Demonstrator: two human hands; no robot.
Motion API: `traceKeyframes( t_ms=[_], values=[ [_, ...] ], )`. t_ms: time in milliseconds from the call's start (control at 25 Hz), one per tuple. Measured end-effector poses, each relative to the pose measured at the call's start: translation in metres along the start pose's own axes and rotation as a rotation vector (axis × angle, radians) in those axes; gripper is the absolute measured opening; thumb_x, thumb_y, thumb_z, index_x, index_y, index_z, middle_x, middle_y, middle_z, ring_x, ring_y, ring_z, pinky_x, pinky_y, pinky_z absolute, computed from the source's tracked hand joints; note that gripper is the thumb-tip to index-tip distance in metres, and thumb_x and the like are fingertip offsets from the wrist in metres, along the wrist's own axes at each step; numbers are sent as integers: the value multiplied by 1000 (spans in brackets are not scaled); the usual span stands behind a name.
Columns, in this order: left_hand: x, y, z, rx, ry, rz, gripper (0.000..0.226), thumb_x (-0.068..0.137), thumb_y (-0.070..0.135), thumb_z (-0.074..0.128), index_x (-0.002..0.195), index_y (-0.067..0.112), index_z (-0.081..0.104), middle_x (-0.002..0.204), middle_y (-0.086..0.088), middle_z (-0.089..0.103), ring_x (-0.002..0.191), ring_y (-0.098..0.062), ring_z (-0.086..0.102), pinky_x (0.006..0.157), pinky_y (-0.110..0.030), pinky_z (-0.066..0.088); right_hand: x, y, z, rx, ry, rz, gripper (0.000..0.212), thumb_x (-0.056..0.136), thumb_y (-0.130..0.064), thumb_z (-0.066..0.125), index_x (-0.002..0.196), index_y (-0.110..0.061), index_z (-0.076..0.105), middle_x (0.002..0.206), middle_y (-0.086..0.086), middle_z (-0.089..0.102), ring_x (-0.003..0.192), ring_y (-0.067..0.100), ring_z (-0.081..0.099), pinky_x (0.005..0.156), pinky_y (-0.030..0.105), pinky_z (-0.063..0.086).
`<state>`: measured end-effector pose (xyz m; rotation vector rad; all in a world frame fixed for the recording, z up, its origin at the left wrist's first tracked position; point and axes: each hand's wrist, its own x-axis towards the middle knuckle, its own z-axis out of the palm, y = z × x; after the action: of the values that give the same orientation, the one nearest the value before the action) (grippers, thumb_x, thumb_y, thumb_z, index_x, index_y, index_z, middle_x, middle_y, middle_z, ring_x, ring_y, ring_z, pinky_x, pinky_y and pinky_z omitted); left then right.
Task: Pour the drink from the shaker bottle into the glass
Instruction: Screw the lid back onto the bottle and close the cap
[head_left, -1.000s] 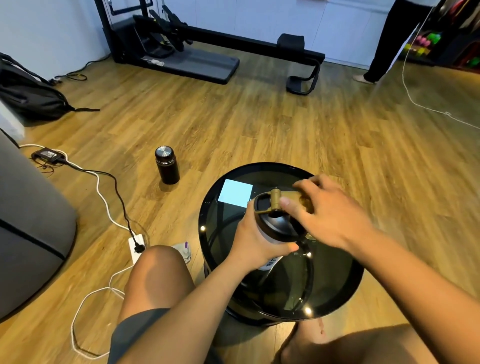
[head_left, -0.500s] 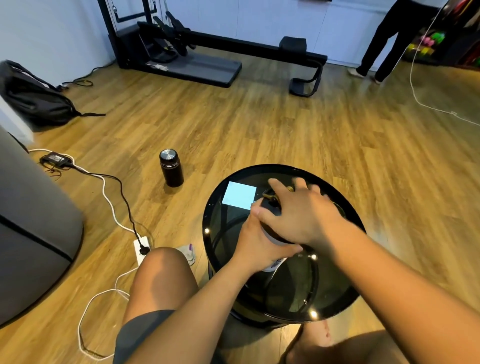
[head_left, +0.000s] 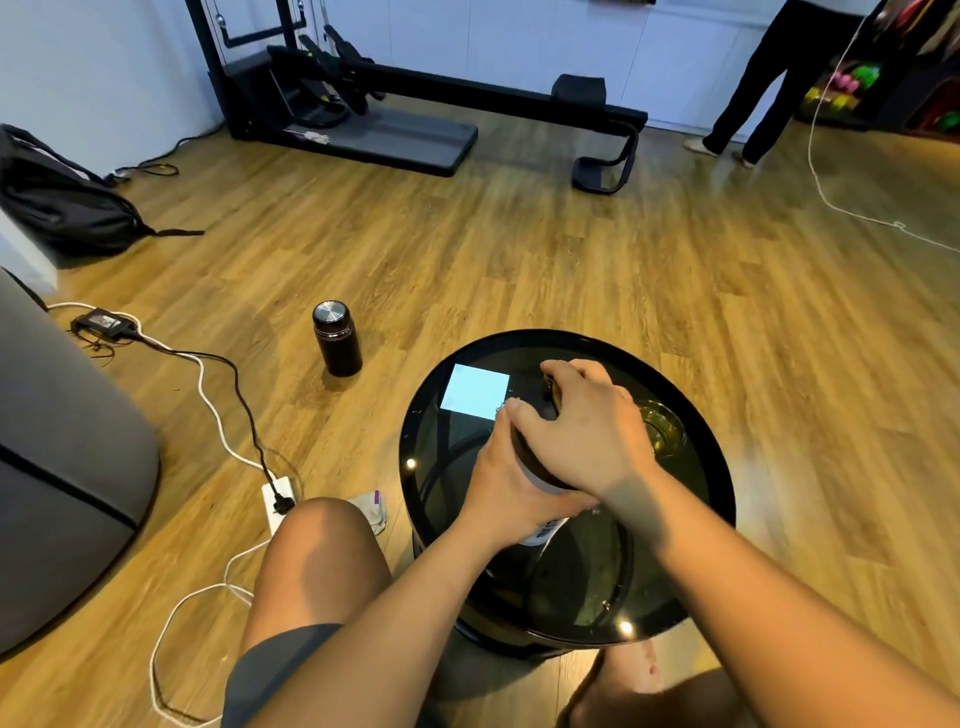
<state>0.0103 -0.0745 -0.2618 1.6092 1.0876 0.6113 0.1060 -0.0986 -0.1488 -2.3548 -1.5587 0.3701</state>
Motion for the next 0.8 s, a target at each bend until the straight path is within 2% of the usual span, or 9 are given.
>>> traceKeyframes(
  t_ms=[80,160,280,400,480,600,680,720,800],
  values=[
    [1,0,0,-6,-2,14,116,49,57,97,144,27,37,134,-1,64,125,-24,63,103,-46,58,2,8,-19,-15,-123,-109,89,73,-78,43,150,-33,38,150,4,48,132,30,50,105,46,45],
    [0,1,-1,-10,3,33,120,49,55,97,148,29,35,138,2,61,128,-21,62,107,-48,55,9,21,-41,-34,-179,-249,93,69,-83,40,145,-31,47,139,2,59,128,23,55,105,42,46],
    [0,1,-1,-21,12,59,120,48,52,97,149,34,35,137,10,60,127,-14,62,107,-44,55,11,38,-47,108,-208,-346,58,89,-59,56,137,-27,58,137,-2,60,129,14,52,110,35,39],
    [-2,4,-2,-22,13,68,119,48,52,97,148,38,35,138,15,59,129,-8,60,109,-41,55,-6,35,-14,458,38,-168,28,100,-37,51,121,-23,64,127,-2,61,119,16,55,95,30,42],
    [-3,4,-2,-22,18,76,119,48,55,96,149,38,35,140,15,59,130,-6,59,109,-37,54,-18,25,6,411,200,8,43,99,-53,31,115,-26,60,121,0,60,110,22,58,78,32,38],
    [-4,6,-3,-13,-5,73,118,48,54,96,148,39,34,139,15,59,130,-6,59,110,-37,54,-18,26,-8,-47,233,28,77,89,-75,8,116,-26,60,116,6,64,102,35,63,74,38,40],
    [-3,4,-4,-24,-11,68,117,48,53,95,148,36,36,138,14,61,129,-7,60,110,-38,53,-5,34,-32,-30,65,-110,83,83,-83,13,129,-29,58,130,8,61,122,34,56,94,45,46],
    [-2,4,-4,-26,-15,73,119,49,53,95,150,33,36,139,12,61,130,-9,60,110,-40,53,1,36,-41,-9,-53,-231,83,82,-83,19,139,-33,52,147,3,51,138,29,44,108,45,40],
    [-1,4,-4,-14,-30,67,124,49,54,95,153,30,32,143,6,59,132,-15,59,110,-44,53,6,37,-44,-52,-205,-435,77,85,-76,30,147,-34,46,159,-6,36,147,19,31,116,39,30]
  ],
)
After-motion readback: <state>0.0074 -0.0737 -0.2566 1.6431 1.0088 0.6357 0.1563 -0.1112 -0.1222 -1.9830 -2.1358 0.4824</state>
